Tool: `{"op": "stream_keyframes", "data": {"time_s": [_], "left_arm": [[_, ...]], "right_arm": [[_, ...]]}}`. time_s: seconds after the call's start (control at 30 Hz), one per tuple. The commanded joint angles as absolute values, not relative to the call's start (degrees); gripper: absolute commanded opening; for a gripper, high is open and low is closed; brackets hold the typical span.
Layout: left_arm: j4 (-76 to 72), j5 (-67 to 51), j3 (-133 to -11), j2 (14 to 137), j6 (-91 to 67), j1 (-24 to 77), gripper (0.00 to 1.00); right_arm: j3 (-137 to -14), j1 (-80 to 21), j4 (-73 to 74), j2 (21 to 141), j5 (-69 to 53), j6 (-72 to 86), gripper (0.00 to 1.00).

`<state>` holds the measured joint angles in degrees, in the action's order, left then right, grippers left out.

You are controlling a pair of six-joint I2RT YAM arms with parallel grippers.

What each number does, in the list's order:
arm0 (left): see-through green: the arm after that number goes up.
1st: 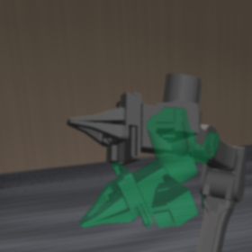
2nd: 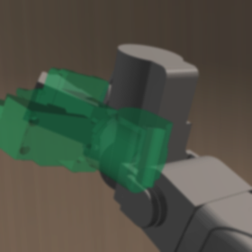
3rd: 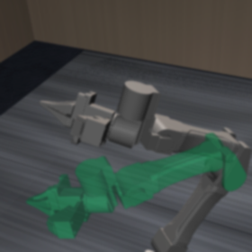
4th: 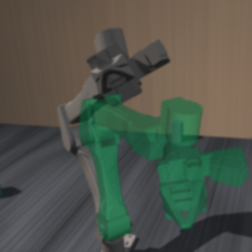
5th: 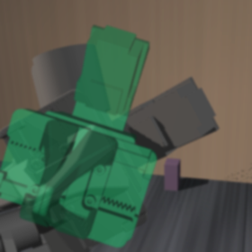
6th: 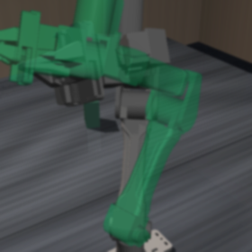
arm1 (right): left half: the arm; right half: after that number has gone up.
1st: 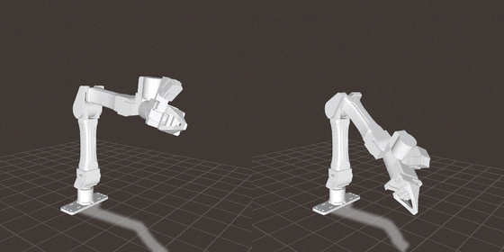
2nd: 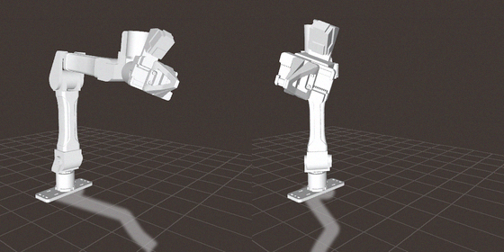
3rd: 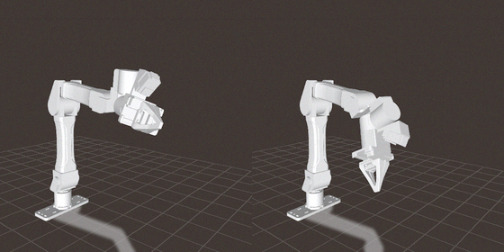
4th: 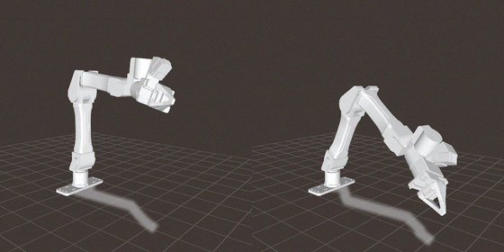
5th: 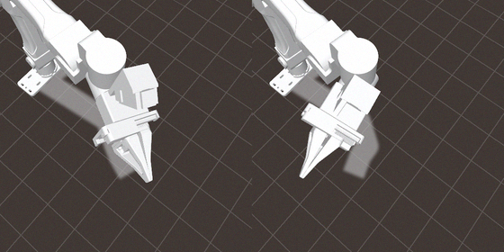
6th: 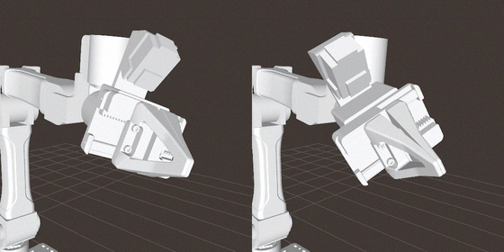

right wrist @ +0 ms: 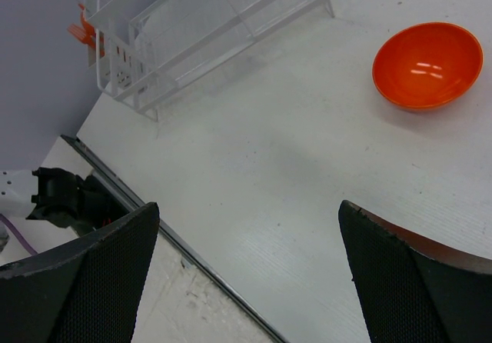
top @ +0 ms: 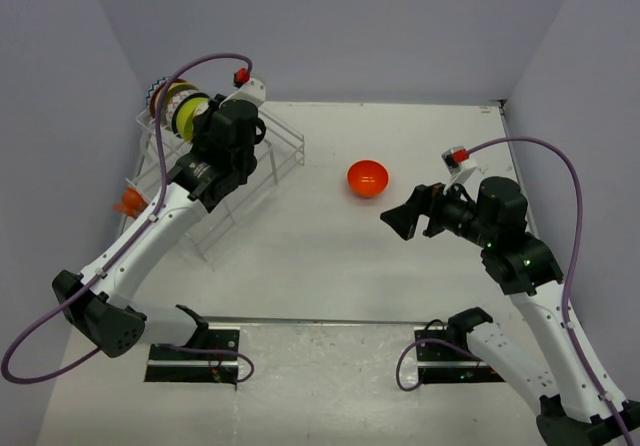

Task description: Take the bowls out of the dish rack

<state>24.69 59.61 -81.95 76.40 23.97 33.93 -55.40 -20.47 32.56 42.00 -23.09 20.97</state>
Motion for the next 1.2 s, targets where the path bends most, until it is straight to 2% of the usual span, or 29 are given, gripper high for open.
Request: {"op": "stream_keyframes", "data": {"time_s": [0.0, 0.7, 0.8, 0.87, 1.03, 1.17], "left_arm": [[22.0, 61.3, -83.7, 74.4, 23.3, 34.0, 0.00], [25.9, 59.3, -85.8, 72.8, 19.0, 35.9, 0.00], [31.2, 54.5, -89.3, 72.4, 11.4, 37.1, 0.00], [34.8, 44.6, -92.5, 70.9, 6.8, 37.3, 0.00], [31.5, 21.6, -91.2, 66.5, -4.4, 37.3, 0.00], [29.1, 10.6, -90.1, 67.0, -10.0, 37.4, 0.00]], "right_arm": [[-57.3, -20.6, 31.1, 42.3, -24.3, 21.4, 0.99], [-57.0, -20.5, 30.9, 41.7, -24.1, 21.7, 0.99], [-57.0, -20.6, 29.7, 41.8, -25.2, 22.6, 0.99], [-56.3, -20.6, 26.6, 41.3, -26.6, 23.5, 0.99], [-52.2, -20.6, 16.4, 38.2, -32.8, 30.7, 0.99], [-52.3, -20.6, 14.0, 36.8, -33.1, 35.3, 0.99]]}}
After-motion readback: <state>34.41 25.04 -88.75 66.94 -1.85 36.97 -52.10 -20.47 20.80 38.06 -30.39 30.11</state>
